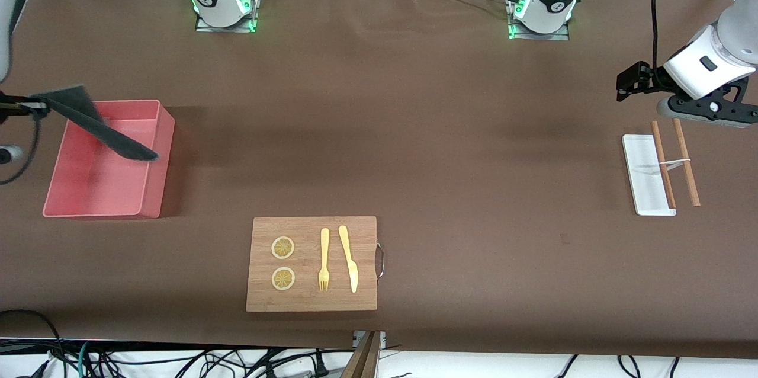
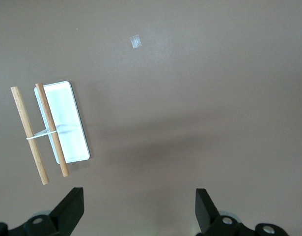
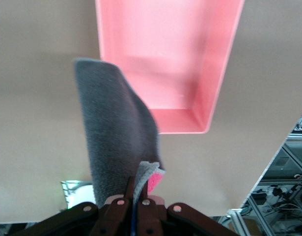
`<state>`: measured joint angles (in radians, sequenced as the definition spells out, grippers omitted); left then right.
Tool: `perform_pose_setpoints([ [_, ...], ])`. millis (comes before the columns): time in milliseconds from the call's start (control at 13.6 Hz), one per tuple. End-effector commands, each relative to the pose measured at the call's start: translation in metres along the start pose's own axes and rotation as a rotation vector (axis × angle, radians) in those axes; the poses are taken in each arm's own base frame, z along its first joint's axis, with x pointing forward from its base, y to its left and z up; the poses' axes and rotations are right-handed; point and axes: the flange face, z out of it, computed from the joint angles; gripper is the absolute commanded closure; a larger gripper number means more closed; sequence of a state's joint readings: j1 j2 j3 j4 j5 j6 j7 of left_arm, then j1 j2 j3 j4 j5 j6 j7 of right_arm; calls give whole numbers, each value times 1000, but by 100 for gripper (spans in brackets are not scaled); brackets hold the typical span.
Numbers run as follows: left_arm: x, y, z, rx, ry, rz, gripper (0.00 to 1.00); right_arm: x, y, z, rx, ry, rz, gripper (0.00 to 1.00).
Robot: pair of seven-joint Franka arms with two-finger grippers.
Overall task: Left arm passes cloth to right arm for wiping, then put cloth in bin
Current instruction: 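Carry the cloth over the pink bin with the right gripper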
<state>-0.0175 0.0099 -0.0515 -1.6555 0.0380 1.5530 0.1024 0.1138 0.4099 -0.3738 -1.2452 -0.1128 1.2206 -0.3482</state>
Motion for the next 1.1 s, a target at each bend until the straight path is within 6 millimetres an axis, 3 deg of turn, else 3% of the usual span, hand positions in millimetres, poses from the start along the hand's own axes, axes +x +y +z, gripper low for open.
perform_pose_setpoints([
  [0,-2,-1,-7,23,-3,-7,0,-5,34,17,-26,-37,-29,100],
  [147,-2,-1,-7,23,-6,-7,0,0,55,46,-8,-62,-31,100],
  [441,-2,-1,-7,23,-6,-6,0,27,58,102,-14,-66,-43,100],
  [662,-2,-1,-7,23,-6,-6,0,51,53,156,6,-23,-47,100],
  [1030,-4,-2,-5,22,-19,-7,0,88,35,212,64,27,-9,100],
])
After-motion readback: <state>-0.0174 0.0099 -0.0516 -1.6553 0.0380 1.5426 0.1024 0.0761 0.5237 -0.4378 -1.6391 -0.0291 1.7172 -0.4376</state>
